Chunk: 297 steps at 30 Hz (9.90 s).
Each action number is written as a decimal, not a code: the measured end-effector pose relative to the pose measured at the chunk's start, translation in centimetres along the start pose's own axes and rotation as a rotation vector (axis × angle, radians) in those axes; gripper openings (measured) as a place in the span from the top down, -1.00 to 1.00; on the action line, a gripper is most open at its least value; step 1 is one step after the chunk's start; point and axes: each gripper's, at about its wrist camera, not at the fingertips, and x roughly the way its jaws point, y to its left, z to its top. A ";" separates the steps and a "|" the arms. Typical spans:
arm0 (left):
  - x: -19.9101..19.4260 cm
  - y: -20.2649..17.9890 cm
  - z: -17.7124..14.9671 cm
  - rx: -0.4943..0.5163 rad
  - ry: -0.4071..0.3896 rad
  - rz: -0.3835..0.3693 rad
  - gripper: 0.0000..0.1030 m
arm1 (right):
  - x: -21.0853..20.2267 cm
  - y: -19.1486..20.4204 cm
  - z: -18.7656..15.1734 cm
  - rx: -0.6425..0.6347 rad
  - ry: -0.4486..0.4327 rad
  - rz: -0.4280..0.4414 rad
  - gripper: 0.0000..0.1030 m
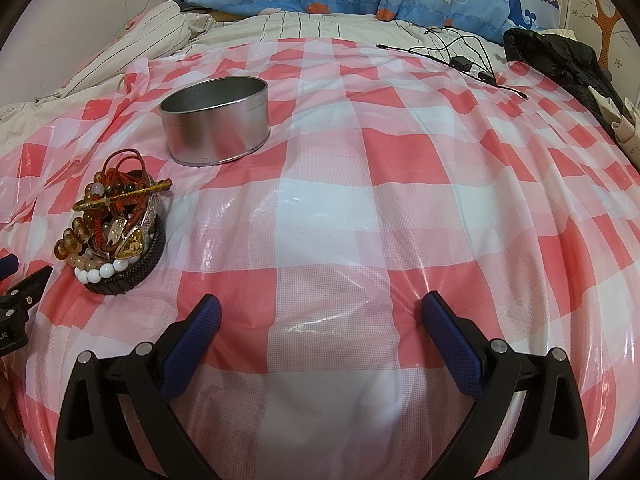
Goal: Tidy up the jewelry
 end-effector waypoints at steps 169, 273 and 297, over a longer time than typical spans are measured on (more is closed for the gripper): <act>-6.0 -1.3 8.6 -0.092 -0.273 -0.634 0.93 | -0.6 -5.1 13.6 0.199 -0.067 0.965 0.95; -4.6 -3.4 11.2 0.270 -0.203 -0.578 0.98 | 2.6 -1.1 11.8 -0.077 0.087 0.563 0.84; 5.4 -7.6 10.2 0.297 0.043 -0.343 -0.03 | 0.8 -3.3 13.0 0.024 0.019 0.653 0.84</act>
